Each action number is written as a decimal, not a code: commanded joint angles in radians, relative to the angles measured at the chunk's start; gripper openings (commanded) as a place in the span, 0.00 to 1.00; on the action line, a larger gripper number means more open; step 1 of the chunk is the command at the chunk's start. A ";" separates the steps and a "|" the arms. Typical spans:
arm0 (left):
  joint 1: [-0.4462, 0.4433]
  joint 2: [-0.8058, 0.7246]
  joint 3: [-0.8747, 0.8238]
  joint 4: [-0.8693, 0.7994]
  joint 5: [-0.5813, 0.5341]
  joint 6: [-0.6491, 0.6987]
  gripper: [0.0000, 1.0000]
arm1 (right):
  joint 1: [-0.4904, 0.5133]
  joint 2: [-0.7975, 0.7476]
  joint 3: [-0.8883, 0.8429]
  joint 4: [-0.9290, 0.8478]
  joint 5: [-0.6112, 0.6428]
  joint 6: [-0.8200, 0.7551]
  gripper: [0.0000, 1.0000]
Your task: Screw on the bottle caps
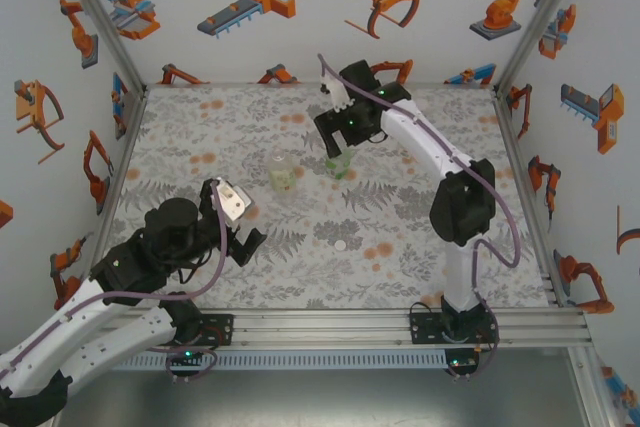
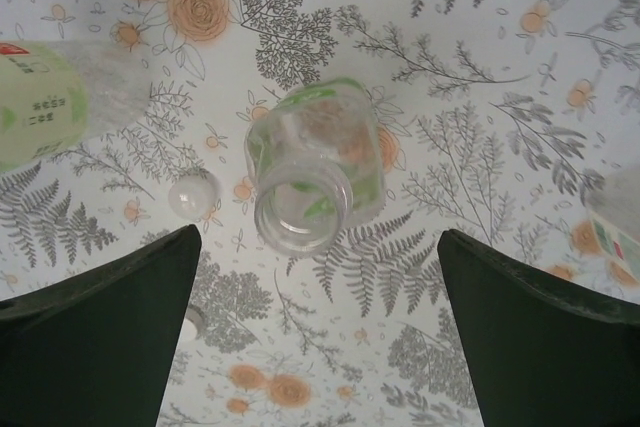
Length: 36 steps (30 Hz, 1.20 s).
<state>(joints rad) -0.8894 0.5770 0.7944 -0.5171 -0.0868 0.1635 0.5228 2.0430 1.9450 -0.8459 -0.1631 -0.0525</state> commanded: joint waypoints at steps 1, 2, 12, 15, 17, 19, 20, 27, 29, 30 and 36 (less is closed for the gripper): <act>0.004 -0.008 -0.011 -0.003 -0.010 0.016 0.96 | -0.003 0.038 -0.029 0.093 -0.074 -0.035 0.89; 0.004 -0.006 -0.014 -0.002 -0.010 0.017 0.97 | -0.002 0.051 -0.036 0.104 -0.075 -0.033 0.87; 0.004 0.003 -0.013 -0.003 -0.003 0.022 0.97 | -0.003 0.107 -0.047 0.103 -0.092 -0.035 0.60; 0.004 0.005 -0.015 -0.001 0.001 0.024 0.97 | -0.003 0.086 -0.064 0.101 -0.076 -0.033 0.52; 0.004 0.006 -0.015 0.000 0.002 0.024 0.97 | -0.002 0.066 -0.073 0.097 -0.066 -0.028 0.50; 0.004 0.007 -0.017 0.004 0.007 0.027 0.97 | -0.003 0.044 -0.079 0.083 -0.057 -0.018 0.49; 0.004 0.006 -0.018 0.005 0.012 0.027 0.96 | -0.002 0.027 -0.081 0.070 -0.054 -0.011 0.49; 0.004 0.000 -0.040 0.089 0.111 0.004 0.97 | 0.000 -0.204 -0.216 0.026 -0.107 0.040 0.49; 0.004 0.006 -0.054 0.147 0.164 -0.016 0.96 | 0.010 -0.291 -0.274 0.022 -0.144 0.053 0.48; 0.004 0.010 -0.061 0.179 0.187 -0.027 0.96 | 0.016 -0.329 -0.294 0.015 -0.159 0.056 0.48; 0.004 0.048 -0.105 0.426 0.360 -0.102 0.96 | 0.109 -0.548 -0.369 -0.063 -0.241 0.053 0.48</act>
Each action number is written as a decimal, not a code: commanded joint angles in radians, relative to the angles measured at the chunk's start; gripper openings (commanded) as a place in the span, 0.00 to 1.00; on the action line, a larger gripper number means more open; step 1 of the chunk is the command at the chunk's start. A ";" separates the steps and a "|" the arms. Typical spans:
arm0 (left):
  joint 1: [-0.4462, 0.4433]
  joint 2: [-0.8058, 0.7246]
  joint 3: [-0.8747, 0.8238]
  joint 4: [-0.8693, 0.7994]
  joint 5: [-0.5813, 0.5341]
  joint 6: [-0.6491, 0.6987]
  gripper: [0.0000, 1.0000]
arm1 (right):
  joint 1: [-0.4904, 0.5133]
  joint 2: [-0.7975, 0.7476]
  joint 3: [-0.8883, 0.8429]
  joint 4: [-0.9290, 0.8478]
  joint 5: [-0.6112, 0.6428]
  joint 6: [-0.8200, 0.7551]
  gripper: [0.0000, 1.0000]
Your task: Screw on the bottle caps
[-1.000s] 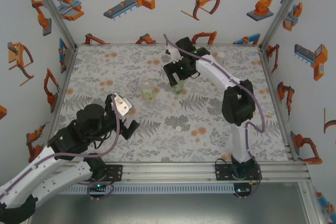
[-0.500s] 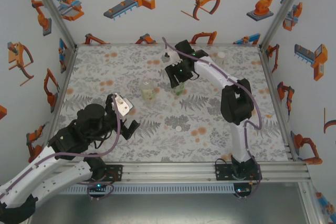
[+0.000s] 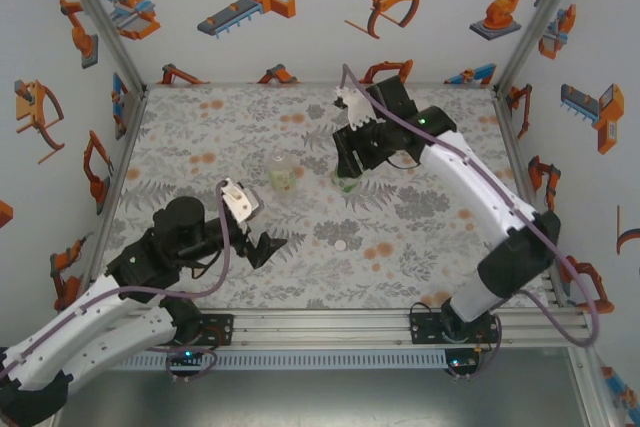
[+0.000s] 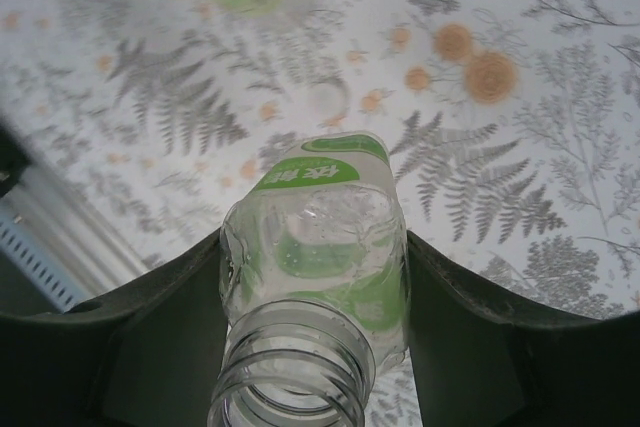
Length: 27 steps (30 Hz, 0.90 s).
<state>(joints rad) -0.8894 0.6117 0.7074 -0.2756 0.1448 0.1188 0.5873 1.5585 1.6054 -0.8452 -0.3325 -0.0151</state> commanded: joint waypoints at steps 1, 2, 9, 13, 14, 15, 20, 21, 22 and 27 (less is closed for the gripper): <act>0.004 0.024 -0.027 0.231 0.151 -0.070 0.96 | 0.068 -0.097 -0.037 -0.070 -0.087 0.017 0.47; 0.003 0.034 -0.037 0.272 0.177 -0.082 0.96 | 0.090 -0.126 -0.044 -0.072 -0.103 0.021 0.47; 0.001 0.117 -0.062 0.484 0.317 -0.150 0.97 | 0.252 -0.235 -0.023 -0.075 -0.172 0.048 0.47; -0.009 0.166 -0.070 0.596 0.371 -0.197 0.97 | 0.330 -0.238 0.011 -0.076 -0.209 0.048 0.46; -0.014 0.179 -0.070 0.619 0.384 -0.207 0.97 | 0.346 -0.234 0.020 -0.078 -0.216 0.047 0.46; -0.018 0.188 -0.068 0.635 0.399 -0.210 0.96 | 0.357 -0.232 0.029 -0.076 -0.216 0.044 0.46; -0.046 0.226 -0.060 0.660 0.467 -0.209 0.87 | 0.397 -0.227 0.054 -0.025 -0.226 0.056 0.46; -0.050 0.226 -0.059 0.664 0.478 -0.209 0.86 | 0.401 -0.226 0.055 -0.014 -0.224 0.059 0.46; -0.054 0.226 -0.062 0.669 0.486 -0.210 0.84 | 0.403 -0.226 0.060 -0.004 -0.224 0.060 0.46; -0.060 0.214 -0.071 0.659 0.492 -0.205 0.71 | 0.405 -0.226 0.066 0.020 -0.235 0.059 0.46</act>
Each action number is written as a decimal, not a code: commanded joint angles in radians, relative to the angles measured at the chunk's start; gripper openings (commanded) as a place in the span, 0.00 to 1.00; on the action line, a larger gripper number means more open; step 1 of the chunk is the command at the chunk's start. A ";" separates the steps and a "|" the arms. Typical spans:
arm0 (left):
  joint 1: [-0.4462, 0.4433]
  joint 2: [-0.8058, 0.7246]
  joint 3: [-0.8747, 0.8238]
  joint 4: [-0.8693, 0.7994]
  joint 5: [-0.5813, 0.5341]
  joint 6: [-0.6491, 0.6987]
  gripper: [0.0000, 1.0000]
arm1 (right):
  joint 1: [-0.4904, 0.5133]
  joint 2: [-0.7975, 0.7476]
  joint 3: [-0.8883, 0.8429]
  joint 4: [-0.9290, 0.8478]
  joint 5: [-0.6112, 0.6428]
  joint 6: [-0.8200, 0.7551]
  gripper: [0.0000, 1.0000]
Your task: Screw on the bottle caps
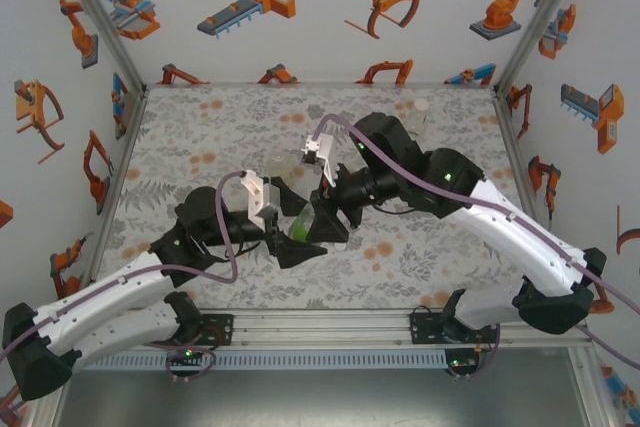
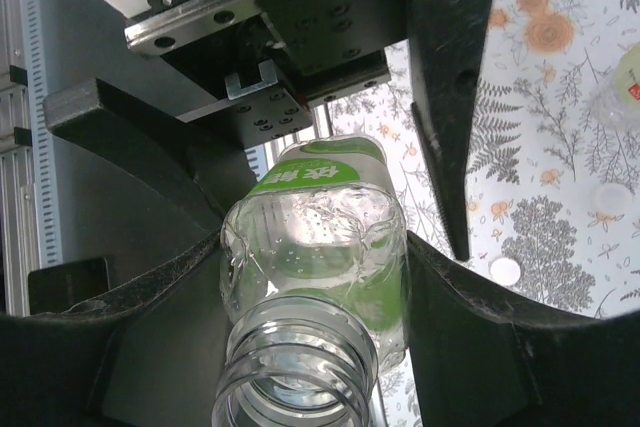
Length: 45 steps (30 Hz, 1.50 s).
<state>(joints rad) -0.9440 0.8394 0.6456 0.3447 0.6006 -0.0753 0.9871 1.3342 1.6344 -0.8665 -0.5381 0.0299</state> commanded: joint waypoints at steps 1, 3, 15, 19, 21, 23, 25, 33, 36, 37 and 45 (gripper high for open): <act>-0.005 -0.015 -0.011 0.037 0.036 -0.010 0.68 | 0.005 0.000 0.039 0.040 -0.036 0.014 0.46; -0.006 -0.020 -0.014 0.031 0.034 -0.007 0.62 | 0.008 0.004 0.041 0.040 -0.045 0.014 0.46; -0.004 -0.088 -0.046 -0.041 -0.130 0.063 0.21 | 0.000 -0.039 0.048 0.014 0.209 0.025 0.82; -0.002 -0.135 -0.079 -0.057 -0.257 0.086 0.05 | -0.052 -0.074 0.040 0.012 0.295 0.063 0.82; -0.002 -0.156 -0.098 -0.070 -0.320 0.098 0.00 | -0.116 -0.086 0.026 0.012 0.295 0.112 0.81; -0.001 -0.180 -0.118 -0.079 -0.377 0.108 0.00 | -0.198 -0.090 -0.002 0.013 0.271 0.172 0.79; 0.000 -0.206 -0.140 -0.088 -0.421 0.116 0.00 | -0.285 -0.087 -0.039 0.013 0.266 0.241 0.74; 0.007 -0.377 -0.179 -0.262 -0.518 0.135 0.00 | -0.363 -0.023 -0.216 -0.023 0.412 0.395 0.63; 0.007 -0.458 -0.214 -0.296 -0.545 0.119 0.00 | -0.325 0.004 -0.304 0.021 0.459 0.441 0.61; 0.007 -0.488 -0.228 -0.306 -0.552 0.112 0.00 | -0.297 0.012 -0.333 0.040 0.495 0.451 0.61; 0.007 -0.706 -0.270 -0.443 -0.584 0.069 0.00 | -0.124 0.129 -0.435 0.123 0.710 0.555 0.60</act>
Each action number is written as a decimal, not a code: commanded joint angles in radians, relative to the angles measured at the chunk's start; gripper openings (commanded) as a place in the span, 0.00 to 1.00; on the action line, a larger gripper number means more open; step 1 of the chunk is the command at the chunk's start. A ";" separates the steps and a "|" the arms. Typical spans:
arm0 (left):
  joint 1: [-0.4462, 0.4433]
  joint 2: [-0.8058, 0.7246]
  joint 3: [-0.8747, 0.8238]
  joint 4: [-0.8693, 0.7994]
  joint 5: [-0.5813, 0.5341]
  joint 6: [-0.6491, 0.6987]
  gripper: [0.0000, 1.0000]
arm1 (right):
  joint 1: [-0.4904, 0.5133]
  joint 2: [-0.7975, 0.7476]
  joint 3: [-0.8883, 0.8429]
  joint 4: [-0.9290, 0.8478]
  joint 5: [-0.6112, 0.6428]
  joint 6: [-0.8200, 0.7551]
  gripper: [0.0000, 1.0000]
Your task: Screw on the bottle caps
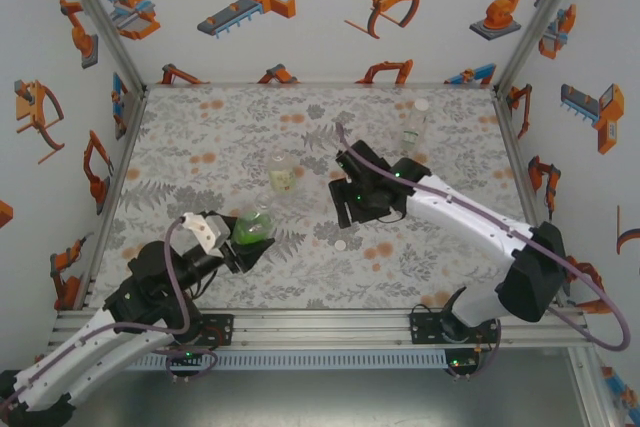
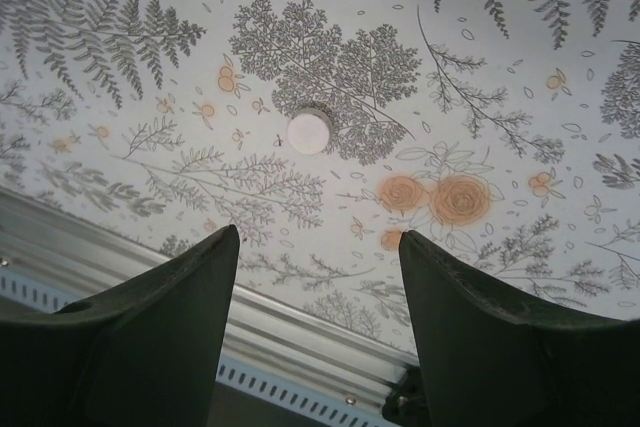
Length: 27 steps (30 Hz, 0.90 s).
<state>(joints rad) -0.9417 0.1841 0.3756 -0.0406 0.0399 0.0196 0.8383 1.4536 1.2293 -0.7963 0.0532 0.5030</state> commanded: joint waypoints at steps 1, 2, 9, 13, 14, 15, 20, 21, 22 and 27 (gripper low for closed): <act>0.005 -0.071 -0.001 -0.074 -0.026 -0.026 0.00 | 0.028 0.017 -0.055 0.093 0.112 0.094 0.60; 0.006 -0.088 -0.001 -0.087 -0.029 -0.025 0.00 | 0.030 0.025 -0.073 0.123 0.095 0.103 0.60; 0.005 -0.118 0.022 -0.145 -0.042 -0.004 0.00 | 0.054 0.139 -0.099 0.192 0.125 0.209 0.53; 0.004 -0.097 0.031 -0.146 -0.028 -0.009 0.00 | 0.069 0.221 -0.063 0.172 0.111 0.235 0.50; 0.005 -0.092 0.034 -0.149 -0.024 -0.011 0.00 | 0.074 0.234 -0.053 0.163 0.113 0.243 0.49; 0.004 -0.090 0.034 -0.152 -0.020 -0.013 0.00 | 0.077 0.247 -0.047 0.158 0.109 0.250 0.48; 0.002 -0.105 0.025 -0.154 -0.030 -0.015 0.00 | 0.083 0.282 -0.051 0.159 0.086 0.266 0.46; 0.002 -0.110 0.022 -0.155 -0.034 -0.016 0.00 | 0.085 0.288 -0.056 0.163 0.085 0.269 0.45; 0.001 -0.116 0.020 -0.154 -0.037 -0.015 0.00 | 0.085 0.292 -0.057 0.165 0.083 0.270 0.45; -0.003 -0.127 0.022 -0.160 -0.041 -0.014 0.00 | 0.087 0.328 -0.051 0.169 0.079 0.275 0.46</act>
<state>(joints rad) -0.9421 0.0692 0.3779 -0.2028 0.0097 0.0135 0.9165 1.7607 1.1549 -0.6273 0.1398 0.7528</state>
